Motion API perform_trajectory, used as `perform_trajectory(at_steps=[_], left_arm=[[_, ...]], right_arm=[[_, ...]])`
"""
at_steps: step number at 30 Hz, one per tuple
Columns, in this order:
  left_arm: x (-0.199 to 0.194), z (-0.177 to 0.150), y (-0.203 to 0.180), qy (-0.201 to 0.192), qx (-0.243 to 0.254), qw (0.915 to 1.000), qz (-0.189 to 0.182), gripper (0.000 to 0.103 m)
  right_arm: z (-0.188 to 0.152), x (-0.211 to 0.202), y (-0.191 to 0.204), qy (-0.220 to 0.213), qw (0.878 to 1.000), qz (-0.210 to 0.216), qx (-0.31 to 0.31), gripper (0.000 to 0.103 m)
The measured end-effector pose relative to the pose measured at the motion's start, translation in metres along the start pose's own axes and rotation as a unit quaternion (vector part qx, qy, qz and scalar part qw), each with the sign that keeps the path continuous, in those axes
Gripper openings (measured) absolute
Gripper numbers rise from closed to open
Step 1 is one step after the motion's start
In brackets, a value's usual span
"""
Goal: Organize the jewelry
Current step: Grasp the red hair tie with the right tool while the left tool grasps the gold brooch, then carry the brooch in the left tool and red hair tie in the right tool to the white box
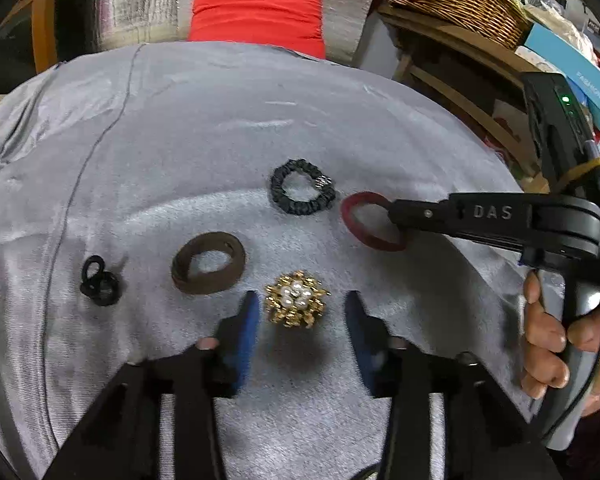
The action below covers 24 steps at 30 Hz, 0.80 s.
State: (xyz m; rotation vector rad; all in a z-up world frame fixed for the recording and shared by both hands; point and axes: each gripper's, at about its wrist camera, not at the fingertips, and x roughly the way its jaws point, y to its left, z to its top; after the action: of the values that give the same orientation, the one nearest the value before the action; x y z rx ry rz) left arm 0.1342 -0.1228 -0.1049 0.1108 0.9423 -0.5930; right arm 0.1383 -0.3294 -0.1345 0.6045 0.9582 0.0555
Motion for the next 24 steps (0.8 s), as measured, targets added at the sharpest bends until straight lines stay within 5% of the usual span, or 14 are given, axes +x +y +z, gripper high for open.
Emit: perform_trajectory(at_steps=[7,11,24], left_arm=[[0.019,0.003,0.002,0.019,-0.010,0.9998,-0.003,0.050],[0.021,0.003,0.000,0.014,-0.010,0.9998,0.005,0.040],[-0.009,0.002,-0.001,-0.026,-0.015,0.9995,0.007,0.040]], right_arm=[[-0.002,0.003,-0.002,0.006,1.000,0.003,0.004,0.007],[-0.003,0.004,-0.003,0.008,1.000,0.004,0.004,0.007],[-0.003,-0.011,0.011,-0.020,0.999,0.027,-0.006,0.007]])
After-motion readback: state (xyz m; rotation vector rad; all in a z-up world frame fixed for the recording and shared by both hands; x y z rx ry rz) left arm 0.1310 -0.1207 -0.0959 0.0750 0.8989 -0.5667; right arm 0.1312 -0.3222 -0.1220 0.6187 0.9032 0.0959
